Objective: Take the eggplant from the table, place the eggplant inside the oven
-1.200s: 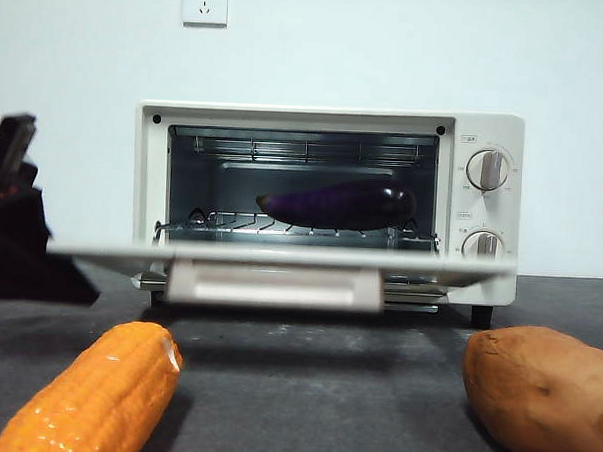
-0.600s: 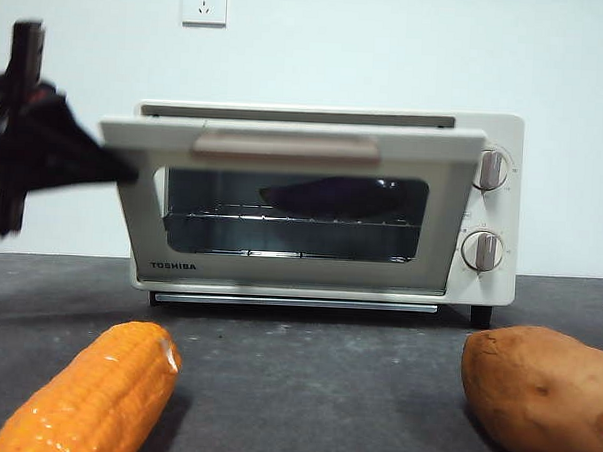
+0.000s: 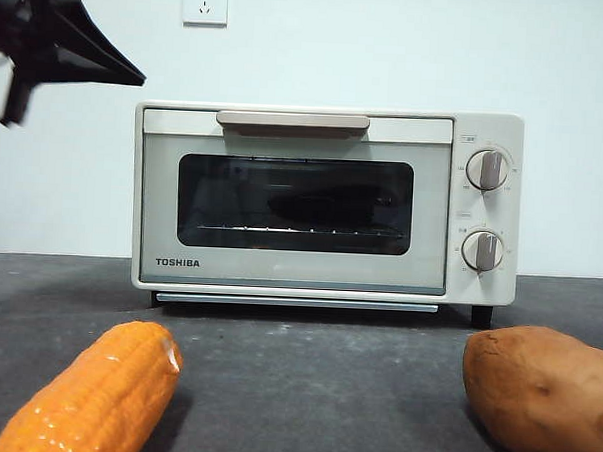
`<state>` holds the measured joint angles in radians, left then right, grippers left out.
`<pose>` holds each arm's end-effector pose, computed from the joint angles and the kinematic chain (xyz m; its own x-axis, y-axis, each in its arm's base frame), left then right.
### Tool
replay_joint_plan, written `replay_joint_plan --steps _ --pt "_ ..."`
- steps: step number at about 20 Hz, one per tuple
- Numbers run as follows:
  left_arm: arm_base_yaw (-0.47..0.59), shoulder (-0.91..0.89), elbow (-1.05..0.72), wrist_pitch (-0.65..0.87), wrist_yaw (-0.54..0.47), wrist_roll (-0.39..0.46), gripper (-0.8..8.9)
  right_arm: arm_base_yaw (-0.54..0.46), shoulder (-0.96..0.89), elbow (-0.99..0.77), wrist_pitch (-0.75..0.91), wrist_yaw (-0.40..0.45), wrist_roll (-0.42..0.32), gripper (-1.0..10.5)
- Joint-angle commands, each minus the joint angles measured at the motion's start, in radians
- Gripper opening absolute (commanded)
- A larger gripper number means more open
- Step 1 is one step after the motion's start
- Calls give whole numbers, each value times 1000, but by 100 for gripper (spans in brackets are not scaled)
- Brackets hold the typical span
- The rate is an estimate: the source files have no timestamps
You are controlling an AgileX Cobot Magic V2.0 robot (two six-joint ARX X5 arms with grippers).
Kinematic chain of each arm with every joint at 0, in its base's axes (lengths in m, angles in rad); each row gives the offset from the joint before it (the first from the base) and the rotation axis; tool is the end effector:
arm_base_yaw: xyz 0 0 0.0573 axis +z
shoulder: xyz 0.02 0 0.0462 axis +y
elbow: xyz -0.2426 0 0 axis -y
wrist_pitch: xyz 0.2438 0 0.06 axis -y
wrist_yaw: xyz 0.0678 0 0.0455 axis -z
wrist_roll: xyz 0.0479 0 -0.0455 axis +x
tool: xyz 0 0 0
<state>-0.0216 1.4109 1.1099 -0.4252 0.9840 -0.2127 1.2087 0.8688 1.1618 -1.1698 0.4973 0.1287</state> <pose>0.3016 -0.0464 0.2654 0.3959 -0.8415 -0.3677 0.4800 0.5310 -0.6983 0.0744 0.1319 0.3321 0.6453 0.3567 -0.6756 -0.6729 0.6840 -0.2816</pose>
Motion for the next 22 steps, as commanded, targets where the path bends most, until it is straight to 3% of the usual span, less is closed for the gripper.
replay_joint_plan --steps 1,3,6,12,18,22 --pt "-47 -92 9 -123 -204 178 6 1 12 -69 36 42 10 4" --pt "-90 -165 -1 -183 -322 214 6 -19 12 -129 84 81 10 4" --pt "-153 -267 -28 -194 -437 213 6 -71 11 -217 177 72 10 4" --pt "-274 -451 -136 -168 -699 193 6 -225 6 -328 277 -49 10 4" --pt "-346 -707 -412 -40 -839 97 6 -426 -74 -468 504 -206 10 4" --pt "-347 -900 -591 26 -937 50 6 -501 -205 -588 687 -211 10 4"
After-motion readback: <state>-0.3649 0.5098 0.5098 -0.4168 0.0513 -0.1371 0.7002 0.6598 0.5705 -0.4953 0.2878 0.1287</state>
